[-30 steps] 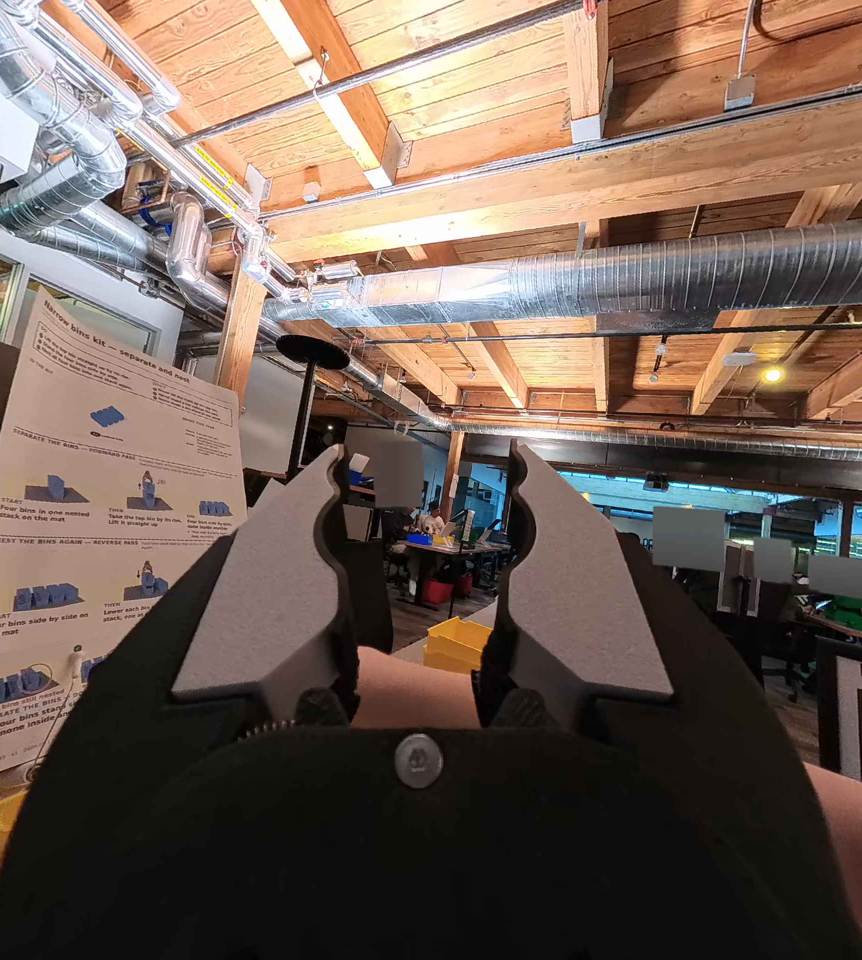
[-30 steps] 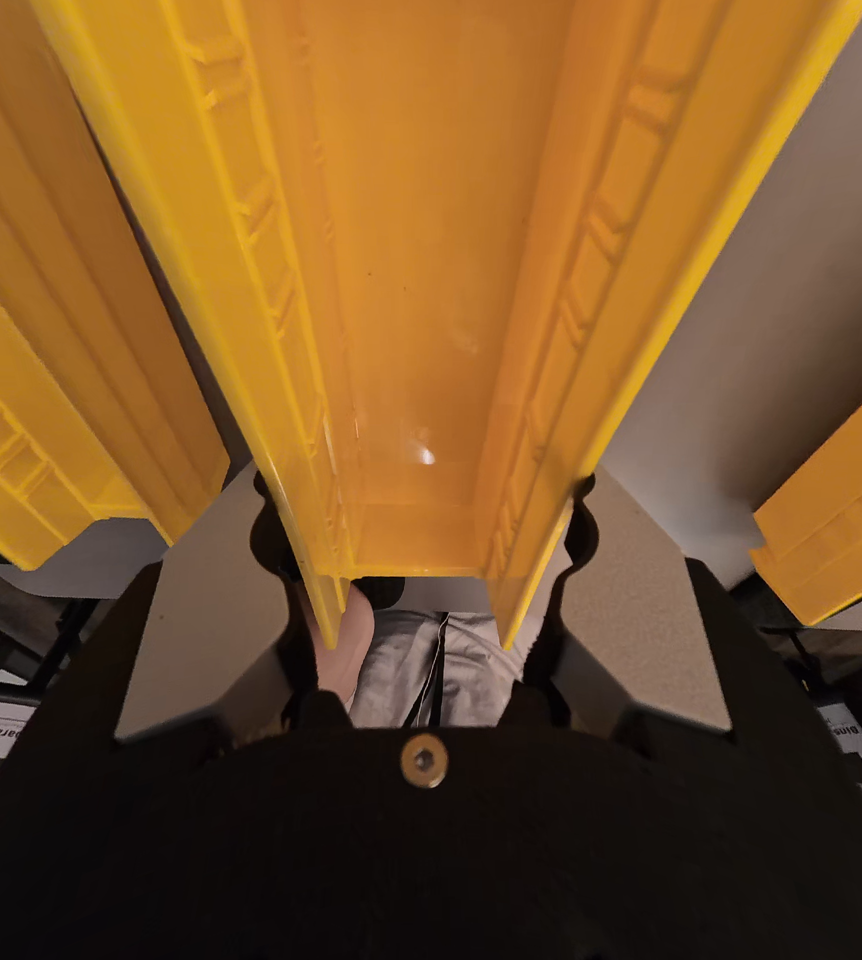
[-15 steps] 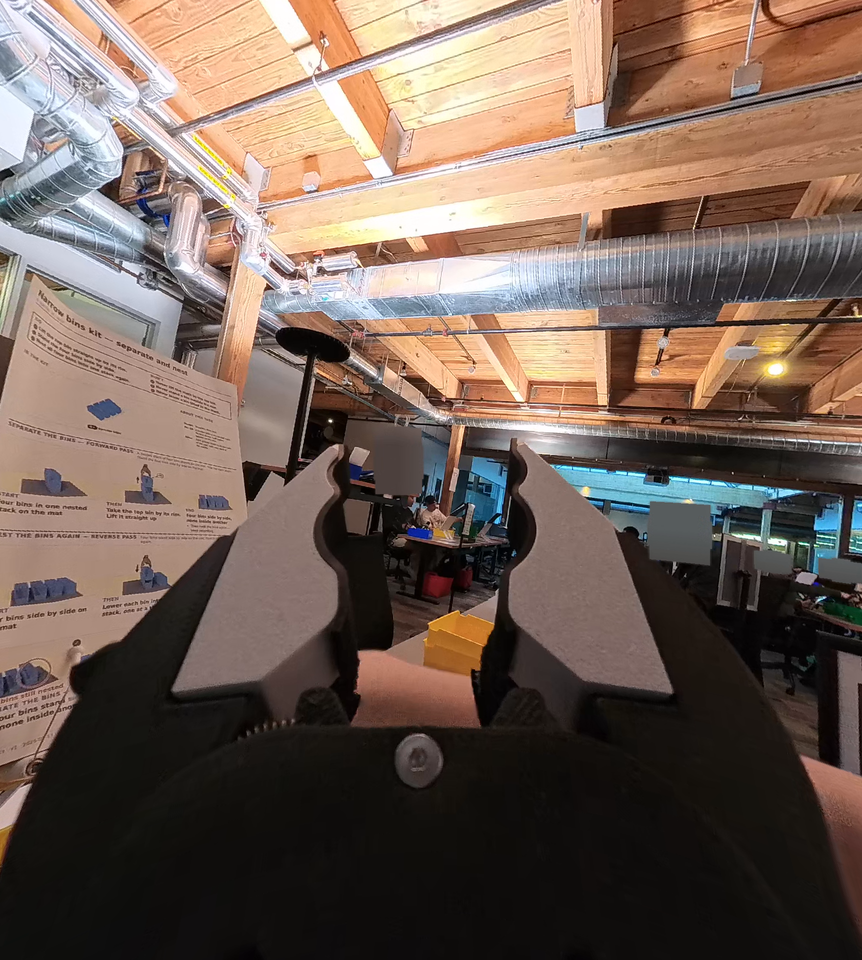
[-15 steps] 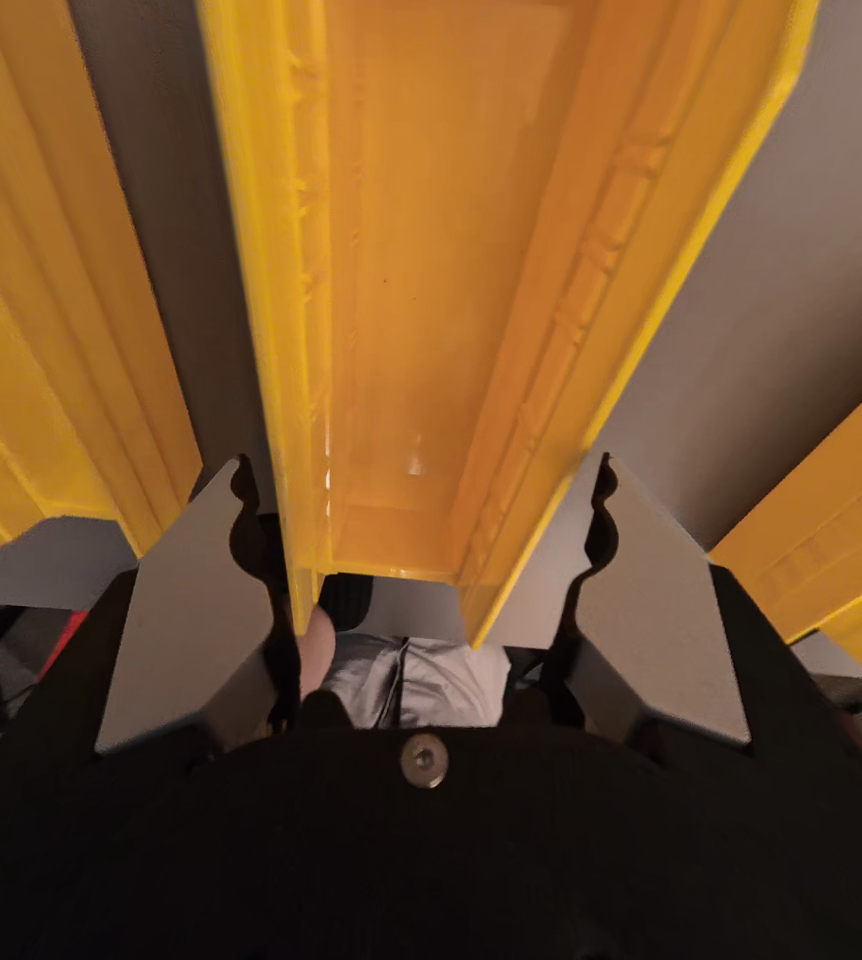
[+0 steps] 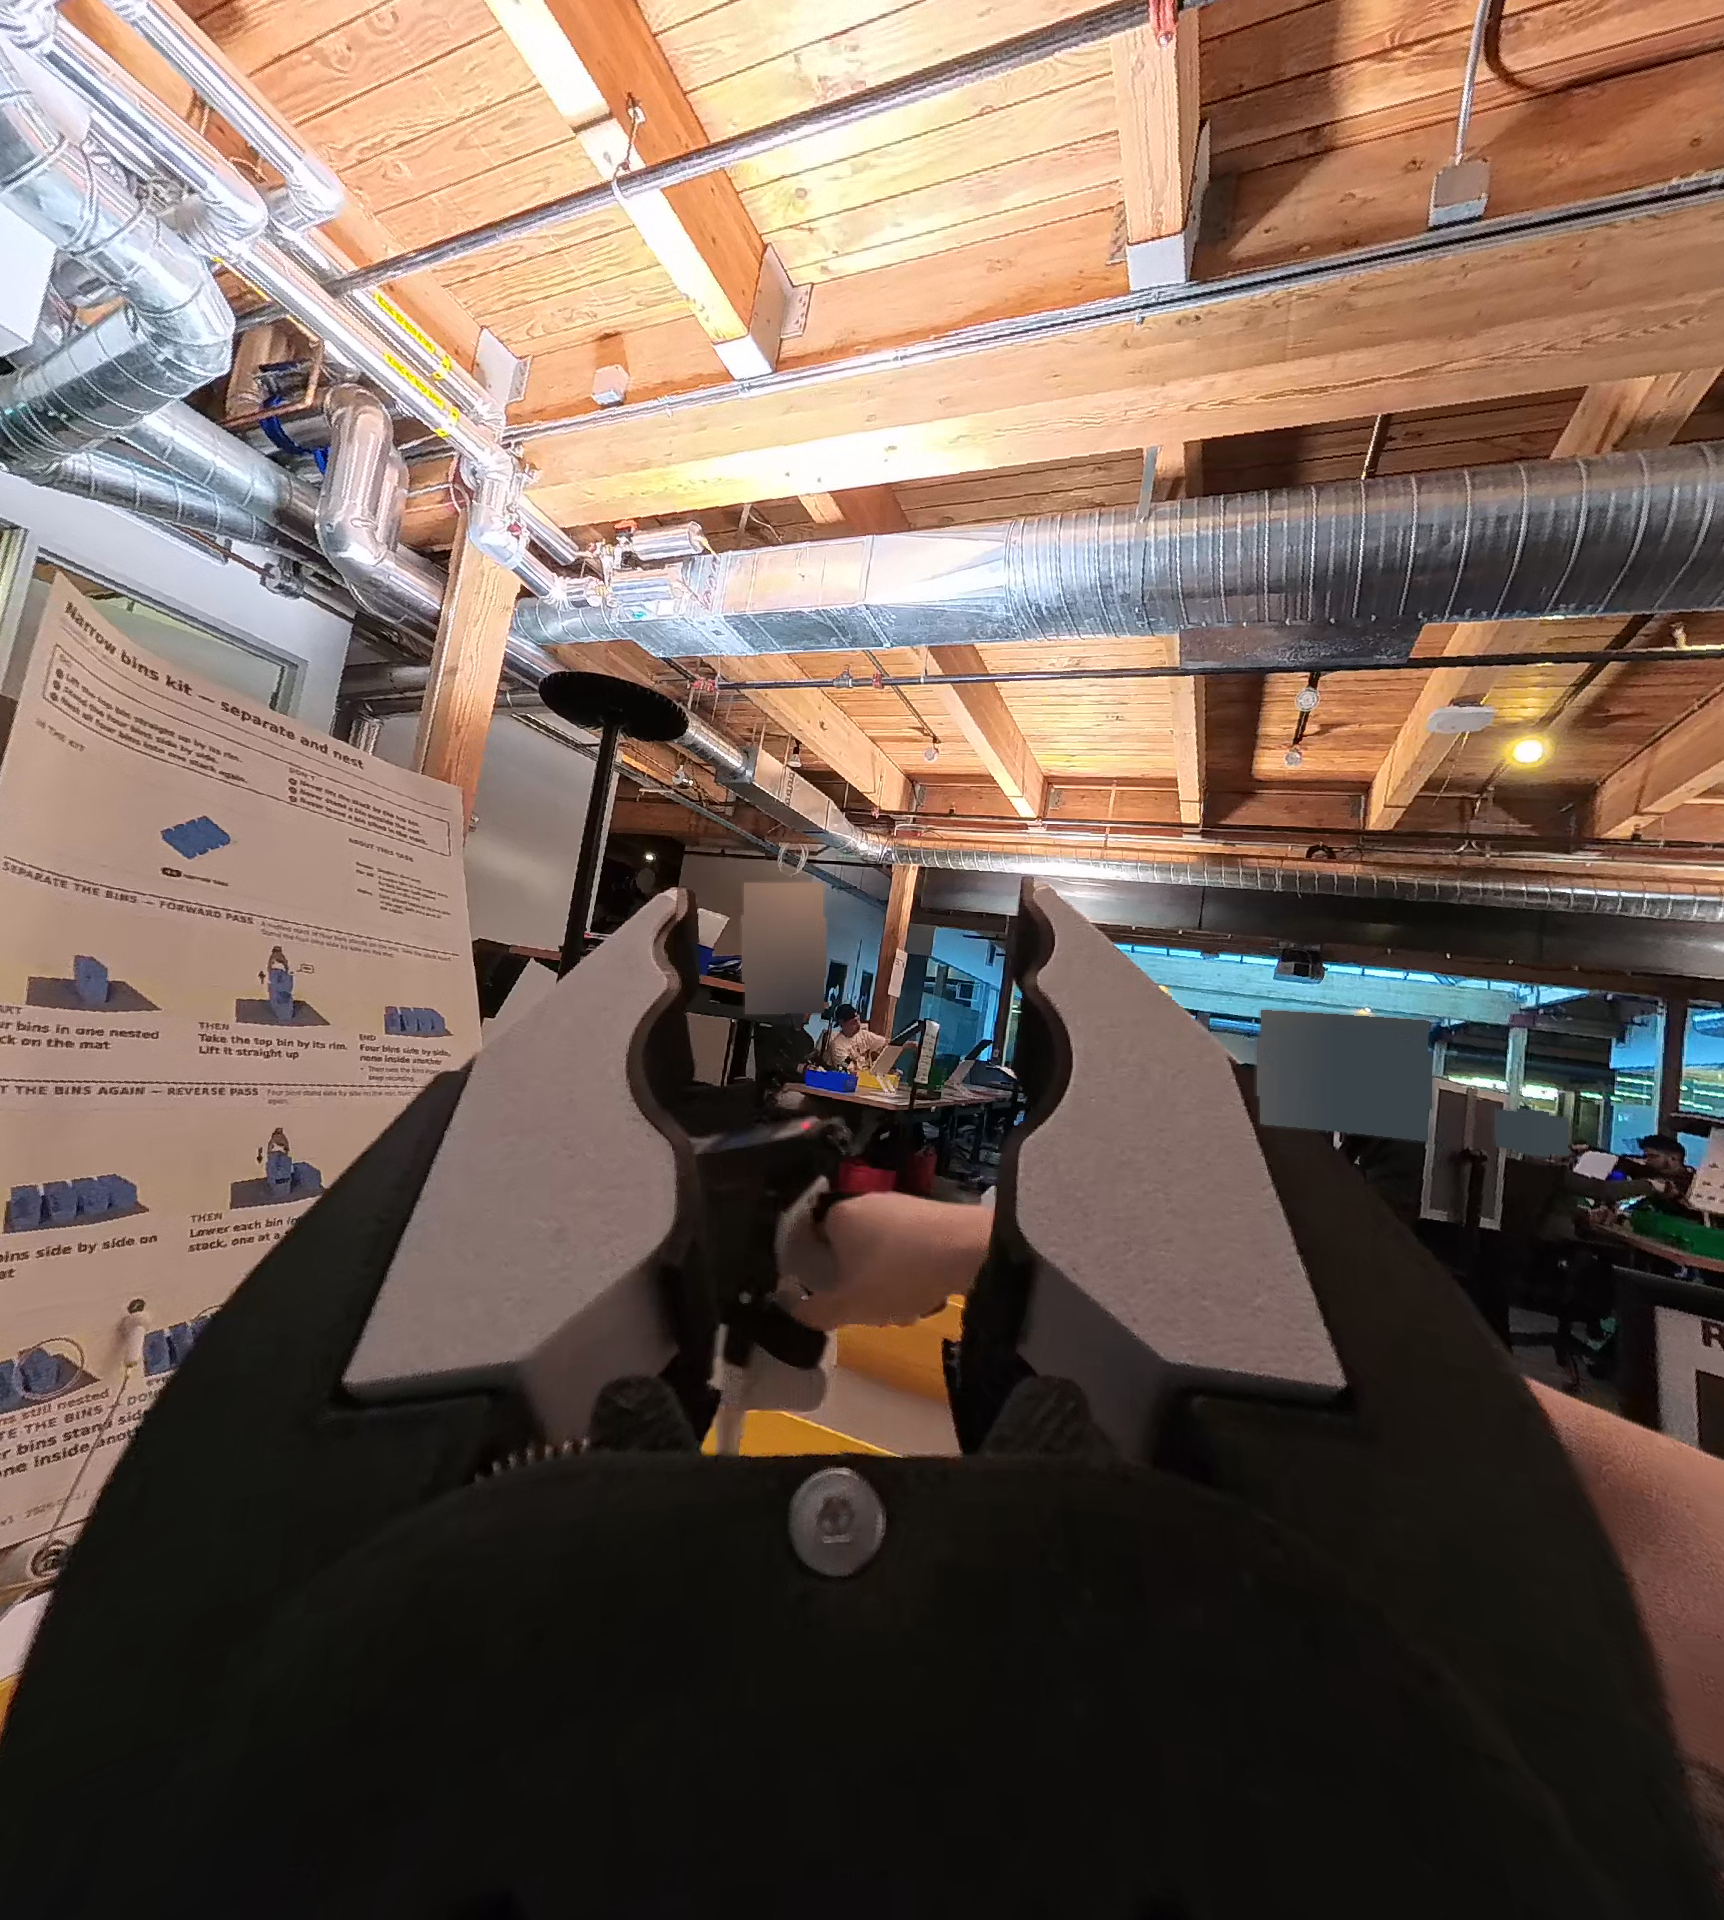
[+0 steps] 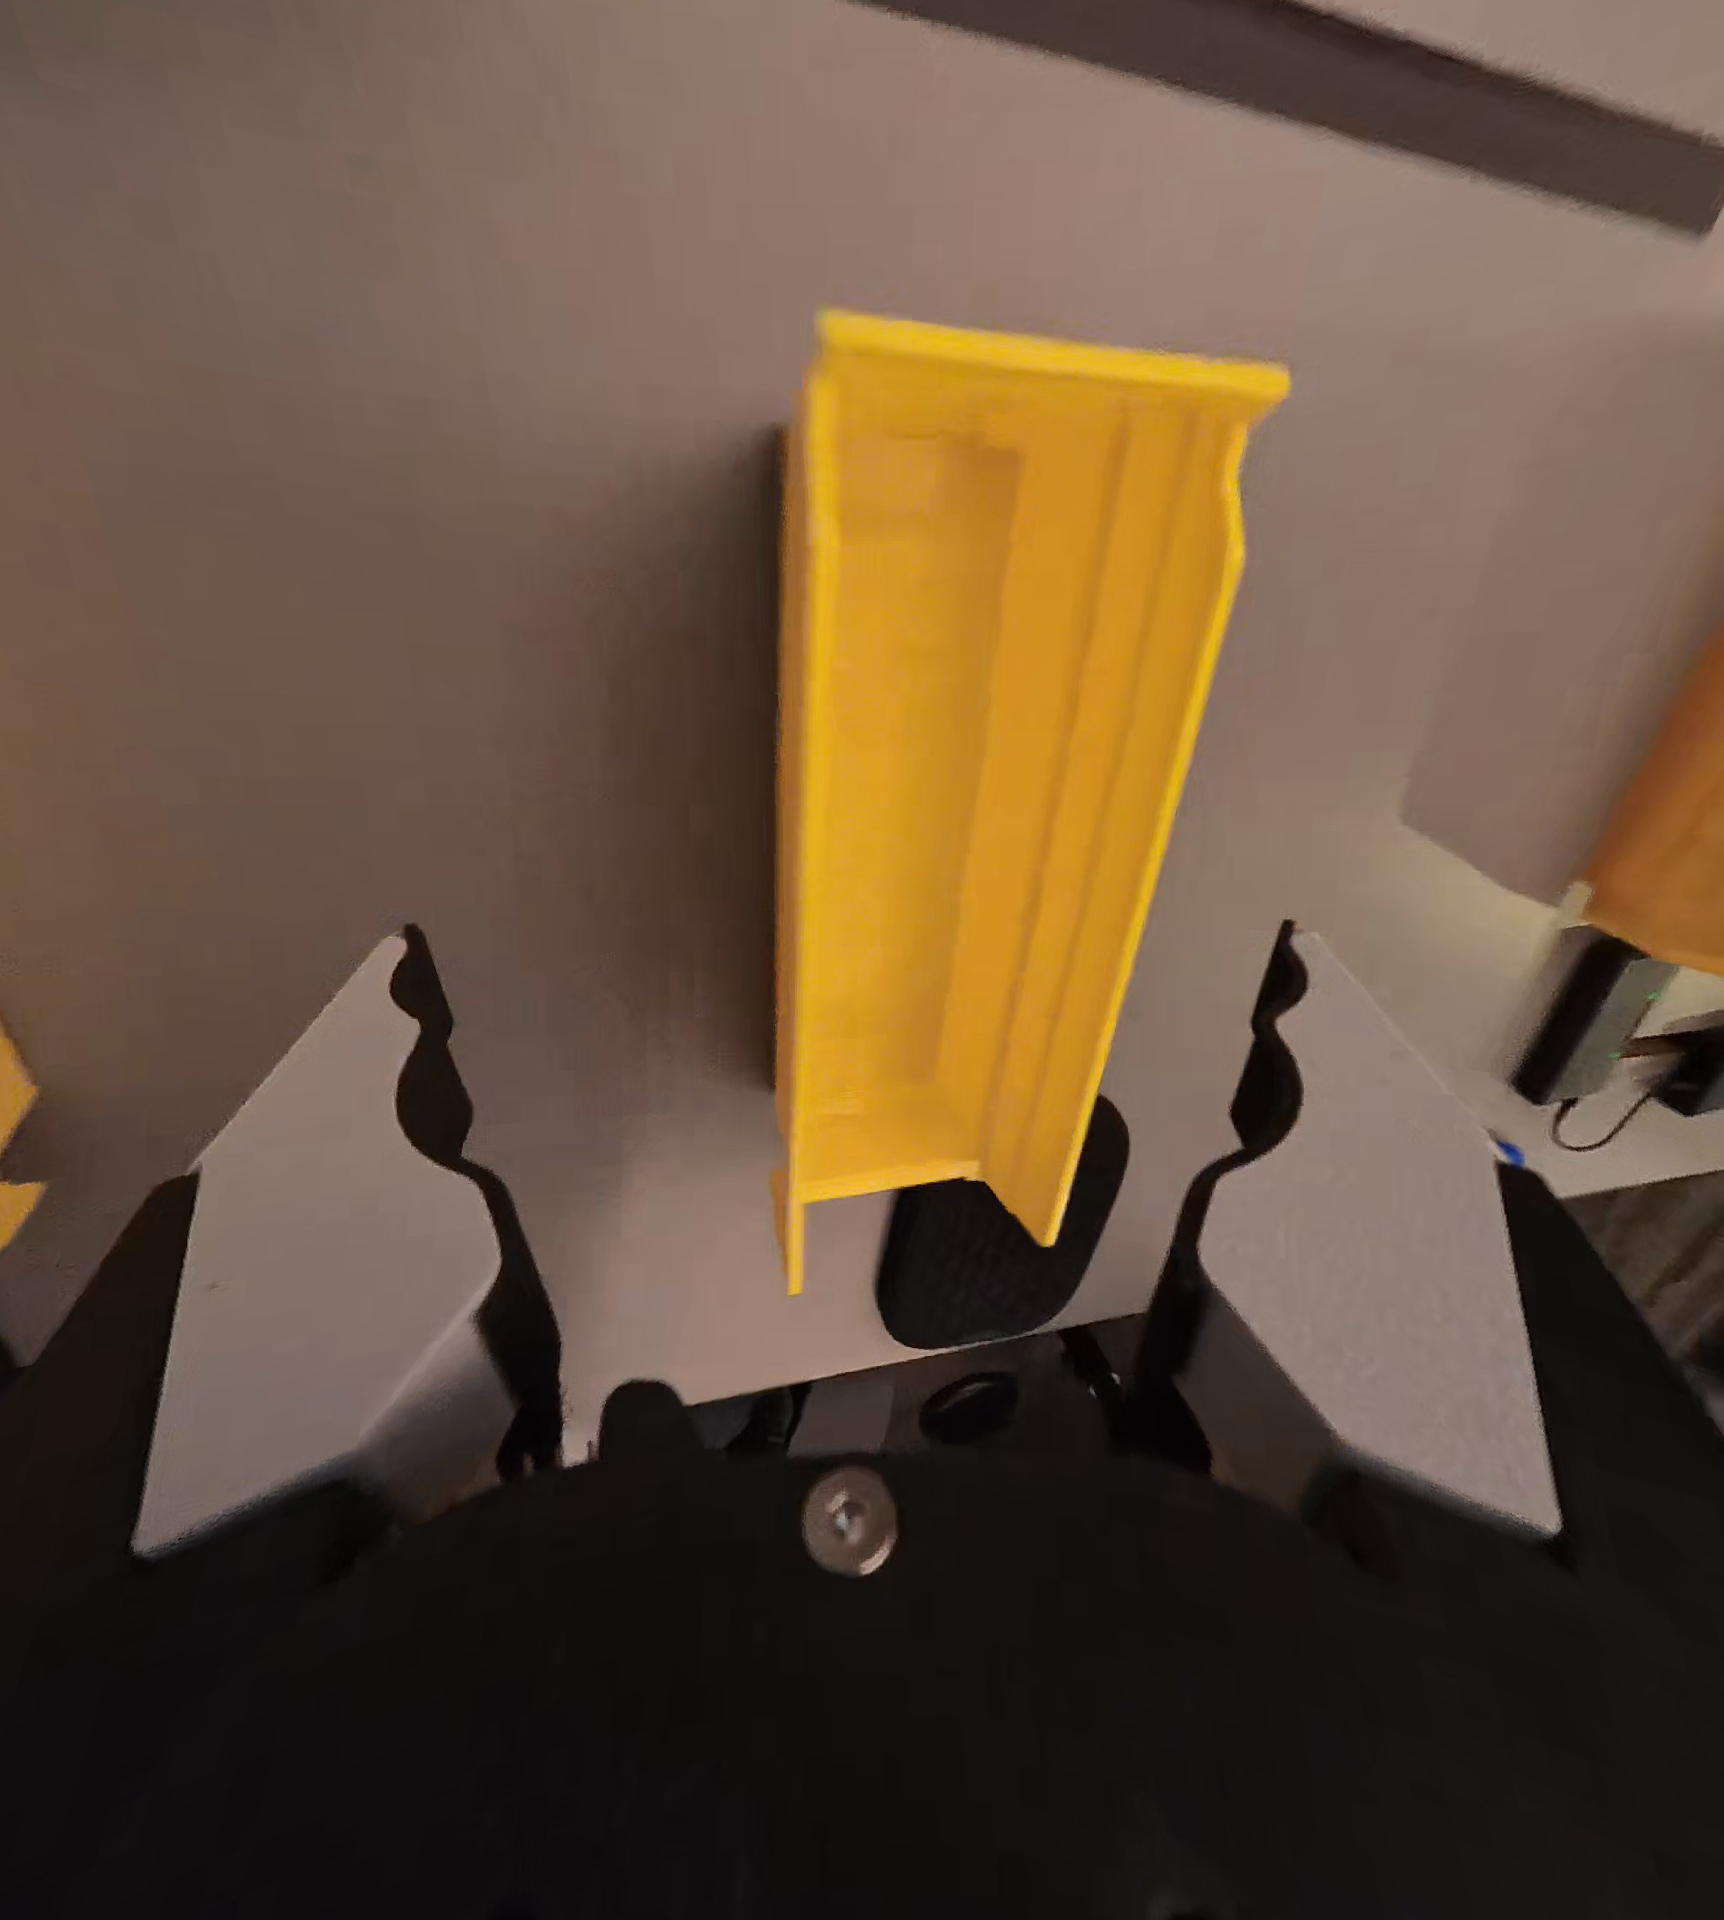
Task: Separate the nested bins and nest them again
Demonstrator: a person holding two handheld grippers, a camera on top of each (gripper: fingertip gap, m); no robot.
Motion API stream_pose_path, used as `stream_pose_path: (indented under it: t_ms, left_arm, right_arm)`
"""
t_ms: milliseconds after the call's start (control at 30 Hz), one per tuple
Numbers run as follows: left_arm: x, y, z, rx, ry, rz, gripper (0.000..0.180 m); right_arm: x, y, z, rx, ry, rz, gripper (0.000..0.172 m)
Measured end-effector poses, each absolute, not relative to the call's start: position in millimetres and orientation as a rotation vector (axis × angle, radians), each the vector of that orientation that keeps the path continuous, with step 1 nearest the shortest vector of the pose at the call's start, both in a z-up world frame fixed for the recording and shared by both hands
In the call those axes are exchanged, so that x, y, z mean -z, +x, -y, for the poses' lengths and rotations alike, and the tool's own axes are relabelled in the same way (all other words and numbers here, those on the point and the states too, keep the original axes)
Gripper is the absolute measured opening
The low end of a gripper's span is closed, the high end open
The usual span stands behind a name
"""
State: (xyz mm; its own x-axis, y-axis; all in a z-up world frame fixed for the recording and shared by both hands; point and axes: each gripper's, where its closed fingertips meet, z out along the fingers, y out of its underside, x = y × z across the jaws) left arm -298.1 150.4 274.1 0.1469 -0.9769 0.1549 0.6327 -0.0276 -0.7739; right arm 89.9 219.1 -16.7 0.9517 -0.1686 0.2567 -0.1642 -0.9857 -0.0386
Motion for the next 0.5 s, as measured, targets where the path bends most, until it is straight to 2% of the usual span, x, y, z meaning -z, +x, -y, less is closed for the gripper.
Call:
stream_pose_path:
  t_ms: [267, 500]
  left_arm:
    - [-274.3, -300.4, -152.2, 1.393, -0.845, -0.508, 0.059]
    - [-273.6, -293.8, -150.2, 1.381, -0.857, -0.527, 0.058]
  right_arm:
    - [86.8, 139.4, -164.6, 0.129, -3.113, -0.471, 0.151]
    - [117.6, 123.3, -155.3, -0.008, -3.193, -0.49, 0.151]
